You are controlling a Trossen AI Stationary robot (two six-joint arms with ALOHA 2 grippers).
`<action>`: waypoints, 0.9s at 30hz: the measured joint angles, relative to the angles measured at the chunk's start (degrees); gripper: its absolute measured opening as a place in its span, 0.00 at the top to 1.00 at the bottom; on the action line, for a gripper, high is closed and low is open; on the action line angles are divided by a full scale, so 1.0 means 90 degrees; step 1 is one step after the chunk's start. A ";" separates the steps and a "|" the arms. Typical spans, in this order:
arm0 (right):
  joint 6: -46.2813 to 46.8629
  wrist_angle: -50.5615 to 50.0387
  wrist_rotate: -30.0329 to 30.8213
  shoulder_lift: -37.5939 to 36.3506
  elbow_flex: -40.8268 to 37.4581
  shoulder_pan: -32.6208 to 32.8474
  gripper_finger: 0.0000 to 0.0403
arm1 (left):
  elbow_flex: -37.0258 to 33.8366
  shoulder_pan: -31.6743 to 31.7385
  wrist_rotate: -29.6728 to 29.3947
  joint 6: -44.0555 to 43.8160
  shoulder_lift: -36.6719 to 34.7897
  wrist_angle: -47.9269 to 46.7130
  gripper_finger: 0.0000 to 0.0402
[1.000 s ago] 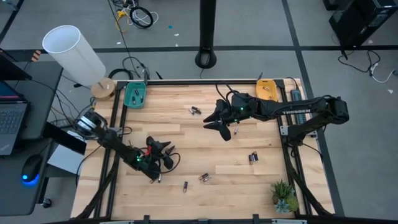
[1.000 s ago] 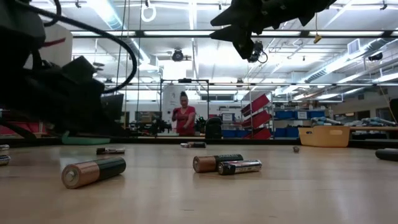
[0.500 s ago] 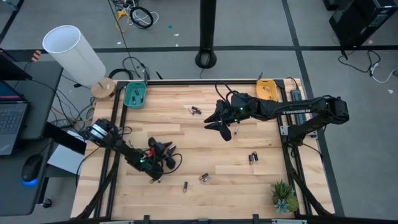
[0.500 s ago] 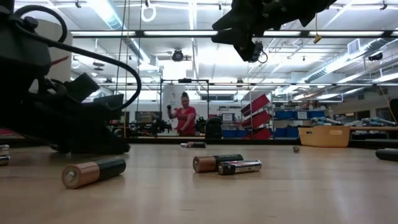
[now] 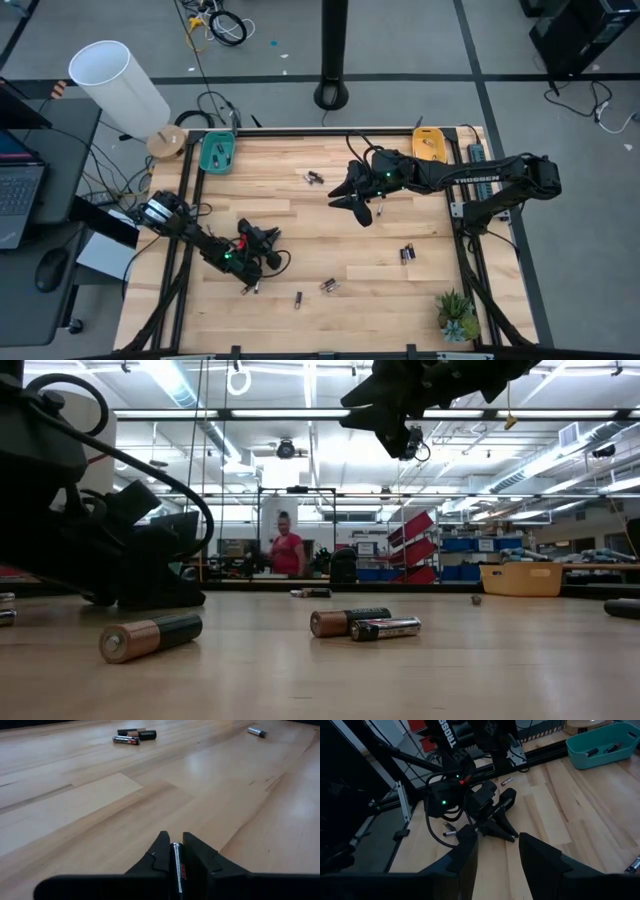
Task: Sort batteries
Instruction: Put the silver battery into the yellow bin
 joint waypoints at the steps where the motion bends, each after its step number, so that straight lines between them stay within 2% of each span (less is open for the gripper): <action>1: 0.0000 0.0002 0.0000 0.0000 -0.0001 0.0000 0.62 | 0.0001 0.0000 -0.0009 -0.0002 0.0001 0.0002 0.91; 6: 0.0000 -0.0002 -0.0001 0.0000 -0.0001 0.0000 0.62 | -0.0015 0.0004 -0.0011 -0.0004 -0.0186 0.0050 0.91; 11: -0.0025 -0.0010 0.0004 0.0000 -0.0002 0.0000 0.62 | -0.0022 0.0004 0.0385 -0.0008 -0.0698 0.0203 0.91; 16: -0.0073 -0.0018 0.0149 0.0002 -0.0002 0.0000 0.62 | -0.0069 0.0007 0.0284 0.0041 -0.1236 0.0159 0.91; 21: -0.0049 -0.0177 0.0168 0.0002 -0.0002 0.0000 0.62 | -0.0067 0.0003 -0.0090 0.0112 -0.1881 0.0409 0.91; 27: 0.0280 -0.0293 0.0016 0.0002 -0.0002 0.0059 0.62 | -0.0061 0.0139 -0.0990 0.0551 -0.2532 0.1636 0.91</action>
